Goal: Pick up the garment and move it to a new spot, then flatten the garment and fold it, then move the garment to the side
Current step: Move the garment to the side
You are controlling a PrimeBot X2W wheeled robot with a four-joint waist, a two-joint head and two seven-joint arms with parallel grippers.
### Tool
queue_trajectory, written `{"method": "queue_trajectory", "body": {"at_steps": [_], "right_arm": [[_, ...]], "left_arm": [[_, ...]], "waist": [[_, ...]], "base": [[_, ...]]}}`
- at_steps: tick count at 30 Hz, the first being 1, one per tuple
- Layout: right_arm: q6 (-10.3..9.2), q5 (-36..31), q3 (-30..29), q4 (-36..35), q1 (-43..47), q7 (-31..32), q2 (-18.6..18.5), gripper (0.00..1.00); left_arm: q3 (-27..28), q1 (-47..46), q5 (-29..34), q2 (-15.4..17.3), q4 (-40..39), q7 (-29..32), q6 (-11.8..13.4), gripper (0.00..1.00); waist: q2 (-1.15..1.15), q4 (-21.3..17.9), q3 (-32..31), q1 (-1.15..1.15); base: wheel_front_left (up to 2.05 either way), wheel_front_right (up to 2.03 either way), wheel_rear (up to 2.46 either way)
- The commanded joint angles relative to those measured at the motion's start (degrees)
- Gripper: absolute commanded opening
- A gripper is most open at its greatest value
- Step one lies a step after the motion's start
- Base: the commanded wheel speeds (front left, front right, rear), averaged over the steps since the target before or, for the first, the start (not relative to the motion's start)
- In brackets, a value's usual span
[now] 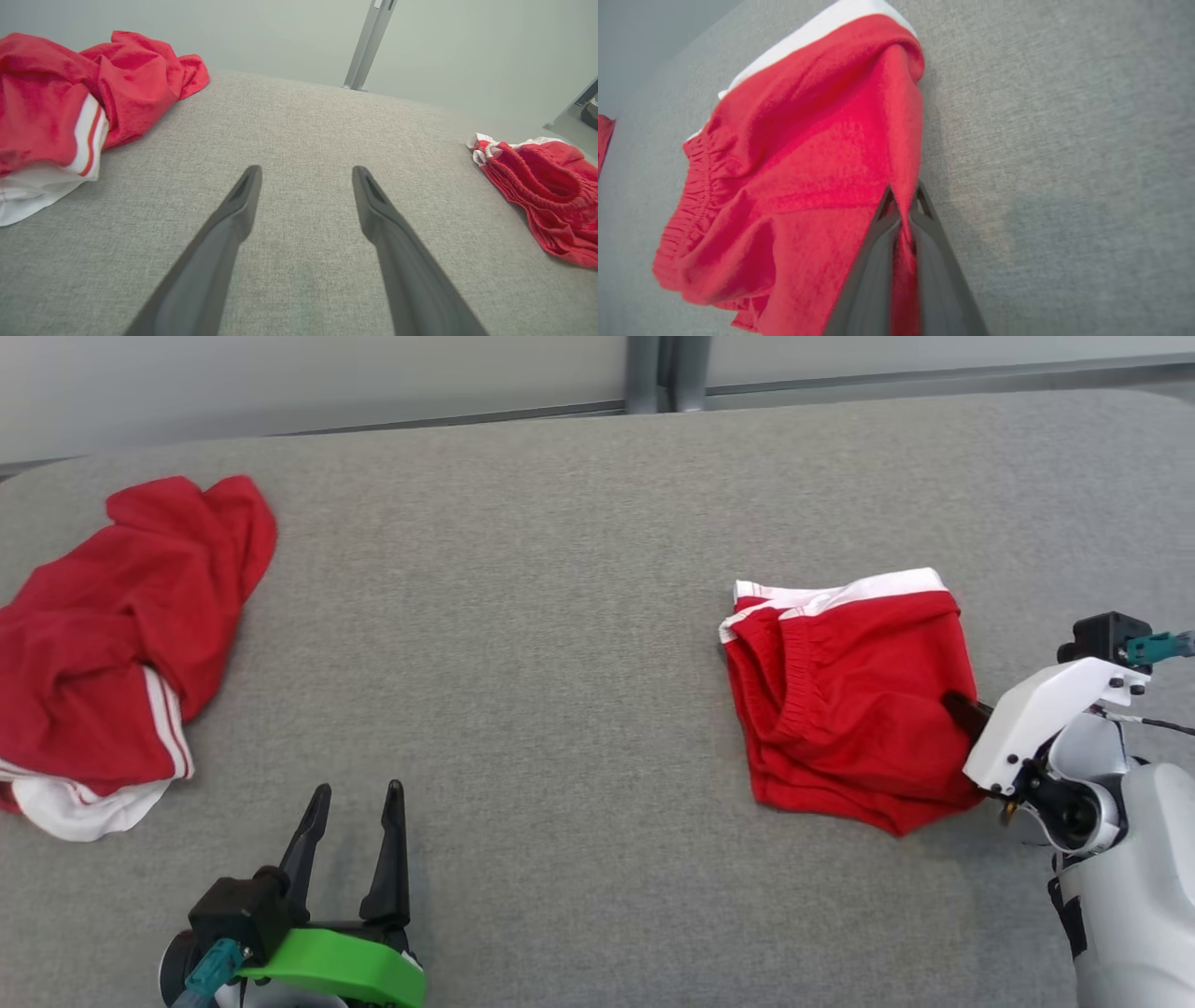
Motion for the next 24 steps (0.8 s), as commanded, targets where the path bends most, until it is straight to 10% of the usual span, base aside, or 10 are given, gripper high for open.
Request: {"method": "queue_trajectory", "body": {"at_steps": [1,9,24], "right_arm": [[0.0,0.0,-0.2,0.0,0.7,-0.5,-0.9,0.0],[0.0,-2.9,-1.8,0.5,1.9,-2.7,-4.9,0.0],[0.0,-14.5,-7.6,1.7,-5.8,-1.9,-16.1,0.0]], "left_arm": [[0.1,-0.1,0.4,0.6,-0.5,0.1,0.2,1.0],[-0.7,-2.0,0.6,0.7,-1.3,0.9,-0.2,1.0],[-1.5,-3.3,0.1,0.8,-0.5,0.7,-0.8,1.0]], "waist": [[0.46,-5.4,0.2,0.0],[0.46,-9.6,2.0,0.0],[0.46,-4.3,3.9,0.0]], "base": [[0.0,0.0,0.0],[0.0,0.0,0.0],[0.0,0.0,0.0]]}}
